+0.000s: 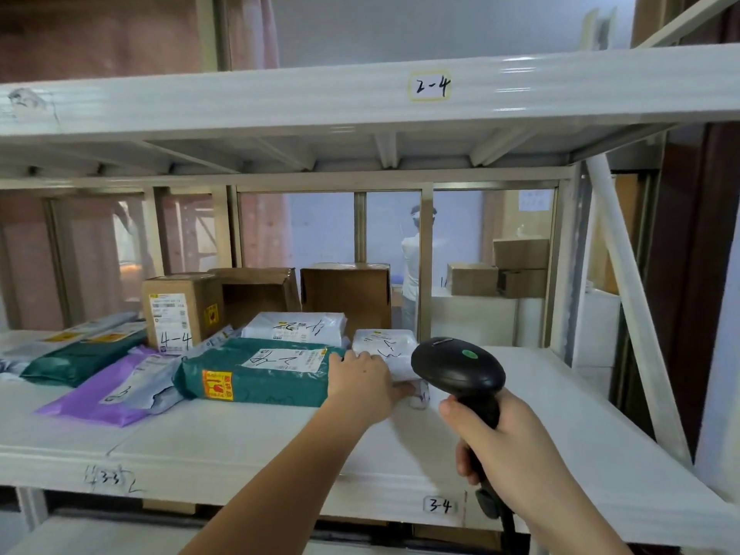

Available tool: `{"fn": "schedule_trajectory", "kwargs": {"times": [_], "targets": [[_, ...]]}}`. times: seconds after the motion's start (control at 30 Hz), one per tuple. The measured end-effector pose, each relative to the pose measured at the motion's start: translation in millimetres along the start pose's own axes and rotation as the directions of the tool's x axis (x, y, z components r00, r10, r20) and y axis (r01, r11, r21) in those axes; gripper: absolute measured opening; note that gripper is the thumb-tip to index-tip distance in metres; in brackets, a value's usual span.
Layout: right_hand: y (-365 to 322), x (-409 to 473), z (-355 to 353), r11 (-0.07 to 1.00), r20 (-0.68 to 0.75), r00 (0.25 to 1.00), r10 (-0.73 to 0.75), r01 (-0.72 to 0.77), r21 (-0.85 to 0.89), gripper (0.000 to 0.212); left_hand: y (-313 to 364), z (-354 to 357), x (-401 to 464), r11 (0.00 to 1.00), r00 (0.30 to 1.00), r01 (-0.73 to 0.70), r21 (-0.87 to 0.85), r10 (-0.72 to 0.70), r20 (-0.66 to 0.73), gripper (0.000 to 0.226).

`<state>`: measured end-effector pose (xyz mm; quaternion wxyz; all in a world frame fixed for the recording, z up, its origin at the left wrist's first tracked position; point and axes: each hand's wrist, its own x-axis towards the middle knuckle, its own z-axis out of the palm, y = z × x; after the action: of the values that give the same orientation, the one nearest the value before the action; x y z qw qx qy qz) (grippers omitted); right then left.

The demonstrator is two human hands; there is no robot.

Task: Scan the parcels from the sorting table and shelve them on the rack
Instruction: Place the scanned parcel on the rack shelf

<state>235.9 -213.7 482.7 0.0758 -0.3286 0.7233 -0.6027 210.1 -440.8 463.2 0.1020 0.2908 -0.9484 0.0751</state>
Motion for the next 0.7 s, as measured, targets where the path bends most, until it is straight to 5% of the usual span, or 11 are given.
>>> {"fn": "schedule_trajectory", "kwargs": {"times": [0.2, 0.37, 0.5, 0.7], "targets": [[6, 0, -7, 0.999, -0.001, 1.000, 0.014, -0.015, -0.040, 0.007, -12, -2, 11, 0.998, 1.000, 0.010, 0.069, -0.012, 0.019, 0.040], [1, -6, -12, 0.998, -0.019, 1.000, 0.012, -0.013, -0.060, 0.009, -23, 2, 13, 0.998, 1.000, -0.010, 0.061, 0.008, 0.022, 0.039], [-1, -18, -12, 0.998, -0.055, 0.998, 0.010, -0.013, -0.062, 0.010, -14, 0, 7, 0.994, 0.999, -0.042, 0.097, 0.044, -0.018, 0.062], [8, -51, -16, 0.991, -0.154, 0.984, 0.095, -0.107, -0.077, 0.010, 50, -13, -25, 0.884, 0.878, -0.444, -0.146, 0.396, -0.267, 0.050]]}}
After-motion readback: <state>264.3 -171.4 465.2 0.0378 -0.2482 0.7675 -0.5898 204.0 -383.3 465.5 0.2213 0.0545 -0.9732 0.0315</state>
